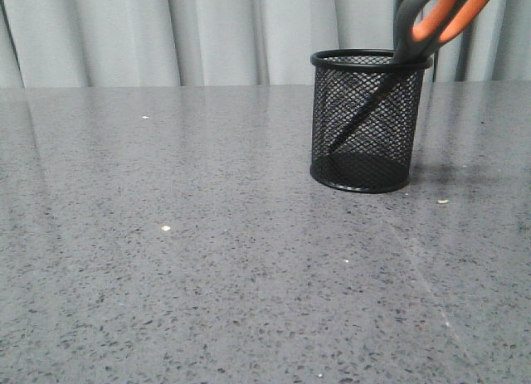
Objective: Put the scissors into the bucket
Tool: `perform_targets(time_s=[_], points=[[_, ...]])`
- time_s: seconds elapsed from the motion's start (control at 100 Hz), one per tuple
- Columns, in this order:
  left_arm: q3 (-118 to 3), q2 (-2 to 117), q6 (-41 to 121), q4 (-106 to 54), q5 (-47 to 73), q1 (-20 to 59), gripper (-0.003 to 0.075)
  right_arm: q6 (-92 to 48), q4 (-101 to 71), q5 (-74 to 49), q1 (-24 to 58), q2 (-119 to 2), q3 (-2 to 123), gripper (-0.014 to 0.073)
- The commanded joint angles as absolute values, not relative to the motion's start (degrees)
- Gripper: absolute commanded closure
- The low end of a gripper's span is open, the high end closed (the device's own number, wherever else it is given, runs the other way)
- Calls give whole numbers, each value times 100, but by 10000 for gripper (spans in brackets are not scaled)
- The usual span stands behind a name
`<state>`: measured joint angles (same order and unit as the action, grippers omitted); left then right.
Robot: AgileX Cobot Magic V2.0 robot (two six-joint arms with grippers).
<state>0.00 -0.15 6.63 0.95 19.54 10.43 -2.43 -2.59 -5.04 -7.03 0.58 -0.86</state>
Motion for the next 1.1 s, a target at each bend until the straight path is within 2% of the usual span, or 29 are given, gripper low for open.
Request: perform_targets(time_s=[0.0, 0.27, 1.09], points=[[229, -165, 588, 39, 1747, 1031, 739, -170, -142, -278, -746, 194, -112, 641], [229, -165, 588, 39, 1747, 1031, 739, -170, -326, -1713, -486, 194, -112, 641], [229, -165, 588, 39, 1747, 1031, 739, -182, -389, -1658, -367, 194, -112, 641]])
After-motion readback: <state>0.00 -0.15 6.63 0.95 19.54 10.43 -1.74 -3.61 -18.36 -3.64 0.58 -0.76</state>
